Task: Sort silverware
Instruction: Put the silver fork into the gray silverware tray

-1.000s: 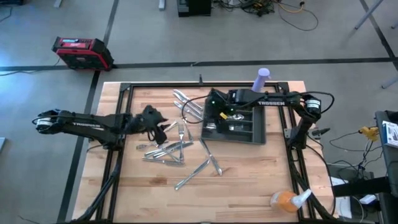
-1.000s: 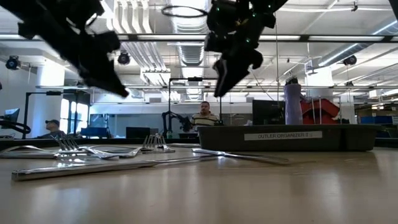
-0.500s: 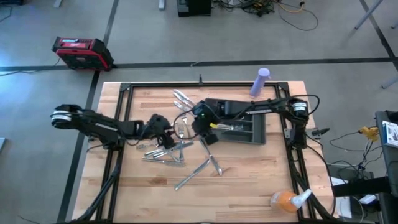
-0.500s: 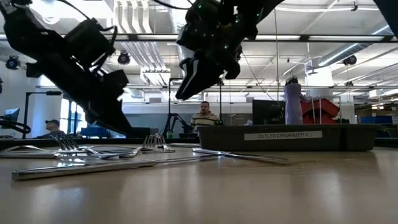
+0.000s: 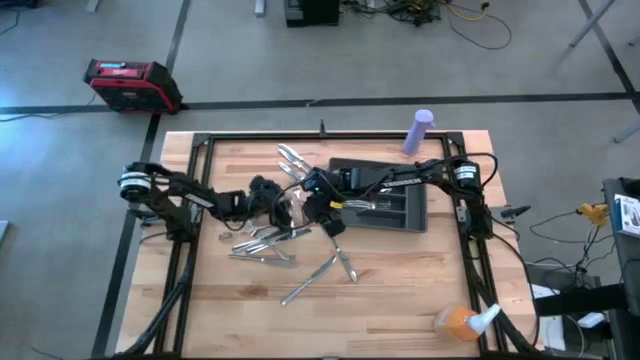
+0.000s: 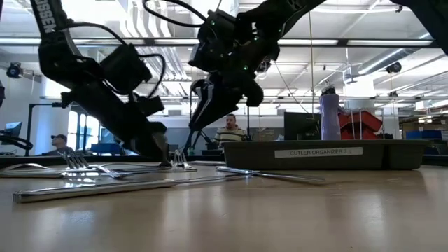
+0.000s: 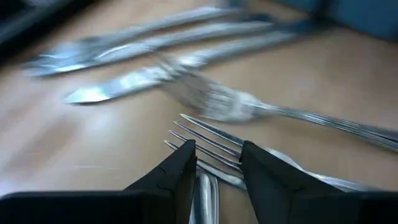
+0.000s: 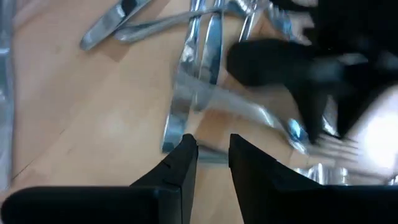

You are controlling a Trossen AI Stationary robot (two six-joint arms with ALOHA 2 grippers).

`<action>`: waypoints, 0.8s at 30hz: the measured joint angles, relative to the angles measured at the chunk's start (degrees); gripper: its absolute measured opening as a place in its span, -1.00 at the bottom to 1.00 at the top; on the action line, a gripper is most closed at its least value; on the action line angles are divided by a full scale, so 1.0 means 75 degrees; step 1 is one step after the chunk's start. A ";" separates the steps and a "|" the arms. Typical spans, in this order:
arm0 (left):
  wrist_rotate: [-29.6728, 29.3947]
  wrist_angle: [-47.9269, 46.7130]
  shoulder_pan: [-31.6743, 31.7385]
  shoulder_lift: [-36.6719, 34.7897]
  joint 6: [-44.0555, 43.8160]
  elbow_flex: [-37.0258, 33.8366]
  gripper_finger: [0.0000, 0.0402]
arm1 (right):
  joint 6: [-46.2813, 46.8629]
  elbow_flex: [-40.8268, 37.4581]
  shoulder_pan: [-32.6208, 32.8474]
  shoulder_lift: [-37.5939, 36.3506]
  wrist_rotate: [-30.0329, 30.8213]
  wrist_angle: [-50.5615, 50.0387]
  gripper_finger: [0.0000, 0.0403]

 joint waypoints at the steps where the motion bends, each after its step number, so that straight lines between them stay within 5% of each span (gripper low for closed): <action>1: 0.0026 0.0034 0.0188 -0.0018 0.0132 0.0047 -0.42 | -0.0010 0.0078 0.0007 0.0127 -0.0017 0.0040 -0.65; 8: 0.0497 0.0466 0.0179 -0.1025 0.1018 0.0027 -0.42 | -0.0262 0.1154 -0.0112 0.1110 0.0019 0.0004 -0.74; 12: 0.0553 -0.0683 0.0131 -0.1902 0.0930 -0.0048 -0.42 | -0.0326 0.1884 -0.0280 0.1461 0.0493 -0.0637 -0.76; 18: -0.0448 -0.3241 0.0126 -0.3024 0.0035 -0.0237 -0.42 | -0.0291 0.2922 -0.0560 0.2333 0.1164 -0.1278 -0.82; 24: -0.0612 -0.3817 0.0091 -0.4047 -0.0647 -0.0545 -0.42 | 0.0211 0.3970 -0.0610 0.3154 0.1174 -0.2138 -0.93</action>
